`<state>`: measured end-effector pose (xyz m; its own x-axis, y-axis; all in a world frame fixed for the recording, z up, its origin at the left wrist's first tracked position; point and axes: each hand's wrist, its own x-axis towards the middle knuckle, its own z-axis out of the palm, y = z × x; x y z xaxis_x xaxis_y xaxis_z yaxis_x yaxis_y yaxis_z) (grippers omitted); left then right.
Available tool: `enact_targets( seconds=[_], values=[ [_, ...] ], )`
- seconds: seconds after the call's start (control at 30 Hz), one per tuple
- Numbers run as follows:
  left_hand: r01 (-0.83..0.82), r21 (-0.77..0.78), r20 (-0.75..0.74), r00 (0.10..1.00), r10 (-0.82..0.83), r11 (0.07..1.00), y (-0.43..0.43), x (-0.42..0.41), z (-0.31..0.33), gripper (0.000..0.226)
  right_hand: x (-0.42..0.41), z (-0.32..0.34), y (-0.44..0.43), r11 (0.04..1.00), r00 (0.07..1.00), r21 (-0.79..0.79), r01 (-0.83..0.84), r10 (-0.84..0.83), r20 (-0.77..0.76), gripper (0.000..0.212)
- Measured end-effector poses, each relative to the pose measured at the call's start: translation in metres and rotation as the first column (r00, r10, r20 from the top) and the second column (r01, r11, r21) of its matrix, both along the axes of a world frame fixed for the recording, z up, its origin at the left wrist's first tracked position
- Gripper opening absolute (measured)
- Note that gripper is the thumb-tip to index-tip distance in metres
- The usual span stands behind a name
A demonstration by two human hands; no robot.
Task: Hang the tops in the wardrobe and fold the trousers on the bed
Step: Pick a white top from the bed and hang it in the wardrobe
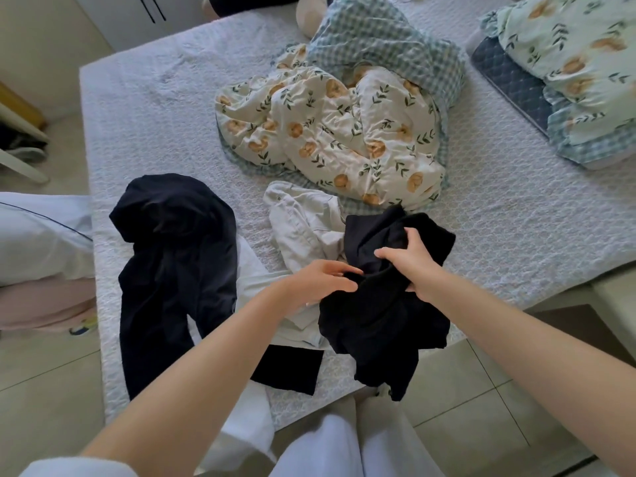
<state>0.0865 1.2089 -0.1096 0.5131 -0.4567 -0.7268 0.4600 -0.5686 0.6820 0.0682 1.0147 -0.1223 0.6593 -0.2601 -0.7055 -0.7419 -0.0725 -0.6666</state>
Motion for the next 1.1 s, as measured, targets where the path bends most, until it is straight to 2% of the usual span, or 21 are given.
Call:
enact_targets(
  seconds=[0.07,0.17,0.2,0.27,0.43,0.5,0.57,0.63,0.73,0.87,0.9,0.97,1.0,1.1],
  values=[
    [-0.059,0.016,-0.007,0.998,0.059,0.998,0.007,0.0,-0.002,0.041,-0.004,0.008,0.009,0.99,0.99,-0.082,-0.113,0.12,0.078,0.07],
    [-0.114,-0.048,-0.013,0.993,0.113,0.992,0.012,0.001,0.001,0.067,-0.01,0.019,0.025,0.964,0.958,-0.111,-0.241,0.255,0.129,0.081],
    [-0.114,-0.081,-0.025,0.993,0.113,0.99,0.012,0.001,0.003,0.074,-0.012,0.02,0.03,0.957,0.951,-0.107,-0.268,0.281,0.132,0.079],
    [-0.092,-0.119,-0.026,0.996,0.09,0.989,0.011,-0.003,0.006,0.082,-0.015,0.025,0.04,0.949,0.939,-0.081,-0.304,0.313,0.141,0.061],
    [-0.124,-0.06,0.112,0.985,0.13,0.99,0.014,-0.01,0.015,0.051,-0.018,0.038,0.051,0.926,0.922,-0.028,-0.377,0.378,0.082,0.034],
    [-0.118,0.014,0.189,0.976,0.113,0.993,0.021,-0.008,0.017,0.037,-0.017,0.041,0.047,0.907,0.906,0.0,-0.42,0.419,0.058,0.027],
    [-0.143,0.059,0.22,0.967,0.127,0.988,0.03,-0.003,0.018,0.03,-0.015,0.043,0.04,0.882,0.879,-0.024,-0.471,0.472,0.068,0.032],
    [-0.164,0.035,0.153,0.976,0.156,0.986,0.041,0.001,0.019,0.034,-0.011,0.04,0.031,0.847,0.846,-0.13,-0.515,0.527,0.085,0.041],
    [-0.152,-0.029,0.054,0.987,0.153,0.988,0.055,0.005,0.022,0.039,-0.004,0.031,0.022,0.692,0.723,-0.329,-0.643,0.69,0.038,0.05],
    [-0.122,-0.098,-0.002,0.992,0.123,0.988,0.068,0.008,0.031,0.041,-0.004,0.009,0.018,0.424,0.53,-0.47,-0.774,0.84,-0.115,0.074],
    [-0.125,-0.108,-0.017,0.992,0.124,0.986,0.072,0.01,0.034,0.042,-0.004,0.004,0.017,0.389,0.516,-0.49,-0.78,0.843,-0.153,0.079],
    [-0.133,-0.124,-0.05,0.991,0.128,0.983,0.082,0.014,0.037,0.043,-0.002,-0.005,0.012,0.378,0.532,-0.5,-0.779,0.821,-0.208,0.085],
    [-0.138,-0.134,-0.071,0.989,0.13,0.981,0.088,0.016,0.039,0.044,0.0,-0.008,0.008,0.364,0.534,-0.507,-0.781,0.811,-0.24,0.085],
    [-0.147,-0.169,-0.13,0.984,0.126,0.975,0.107,0.022,0.047,0.047,0.006,-0.017,-0.001,0.24,0.477,-0.547,-0.802,0.809,-0.344,0.075]
  ],
)
